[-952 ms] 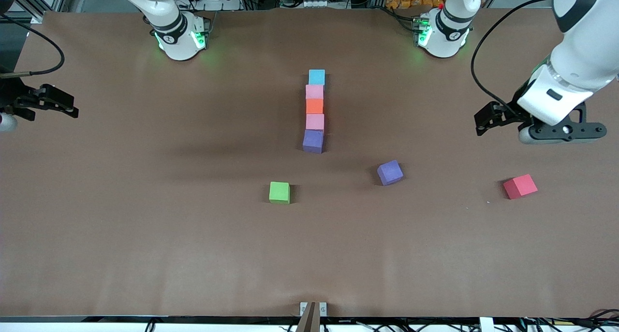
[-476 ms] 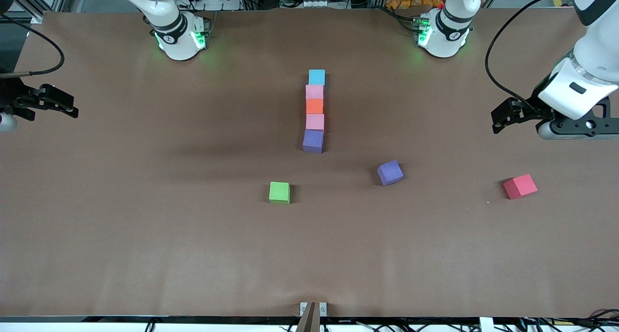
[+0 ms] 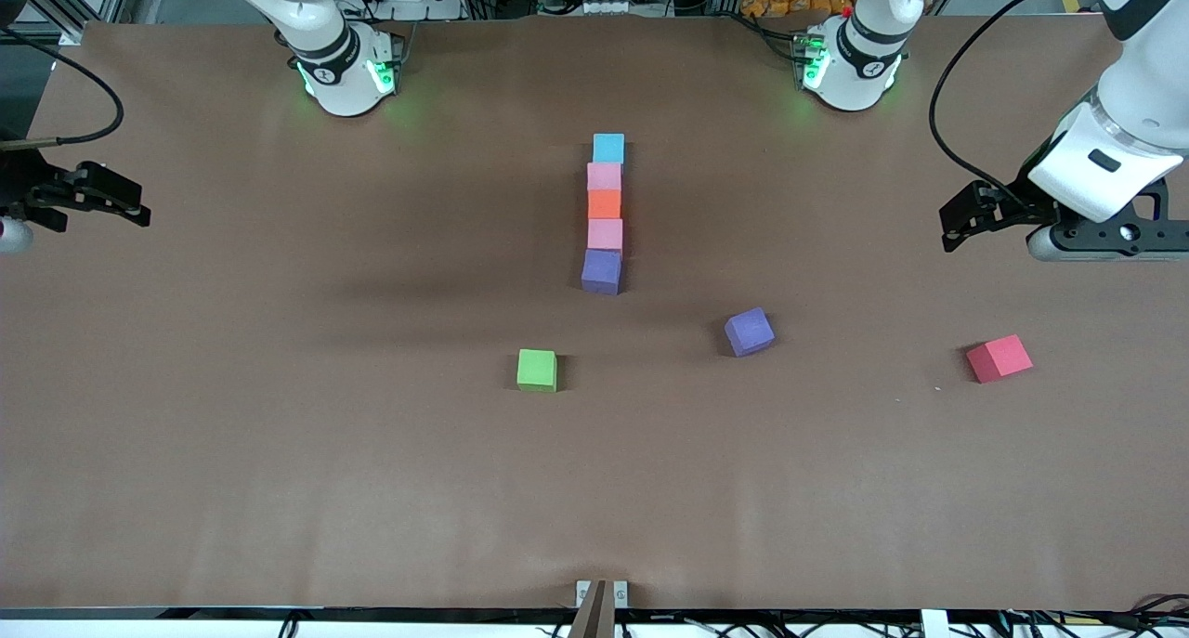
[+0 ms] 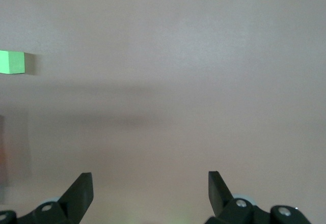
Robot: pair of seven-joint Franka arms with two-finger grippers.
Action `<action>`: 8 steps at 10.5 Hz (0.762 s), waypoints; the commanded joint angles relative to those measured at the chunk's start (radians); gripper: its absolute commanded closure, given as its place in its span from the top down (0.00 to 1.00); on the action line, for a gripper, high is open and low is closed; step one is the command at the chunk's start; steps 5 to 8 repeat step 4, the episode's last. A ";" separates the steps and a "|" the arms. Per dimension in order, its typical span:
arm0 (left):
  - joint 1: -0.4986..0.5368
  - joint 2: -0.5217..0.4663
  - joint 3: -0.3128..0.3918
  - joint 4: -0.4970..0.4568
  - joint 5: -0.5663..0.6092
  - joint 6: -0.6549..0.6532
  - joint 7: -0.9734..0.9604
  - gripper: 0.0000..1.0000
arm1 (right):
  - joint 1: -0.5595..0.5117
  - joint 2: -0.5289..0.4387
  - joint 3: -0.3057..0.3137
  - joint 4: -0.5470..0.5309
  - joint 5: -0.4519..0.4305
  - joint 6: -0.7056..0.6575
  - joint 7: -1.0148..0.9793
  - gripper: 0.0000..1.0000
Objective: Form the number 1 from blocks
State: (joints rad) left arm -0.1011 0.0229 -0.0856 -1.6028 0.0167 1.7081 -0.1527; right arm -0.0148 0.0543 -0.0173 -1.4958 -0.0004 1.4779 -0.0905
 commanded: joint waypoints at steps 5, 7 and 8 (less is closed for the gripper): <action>-0.023 -0.054 0.027 0.015 0.008 -0.054 0.024 1.00 | -0.020 -0.014 0.016 0.000 -0.015 -0.013 -0.009 1.00; -0.023 -0.054 0.027 0.015 0.008 -0.054 0.024 1.00 | -0.020 -0.014 0.016 0.000 -0.015 -0.013 -0.009 1.00; -0.023 -0.054 0.027 0.015 0.008 -0.054 0.024 1.00 | -0.020 -0.014 0.016 0.000 -0.015 -0.013 -0.009 1.00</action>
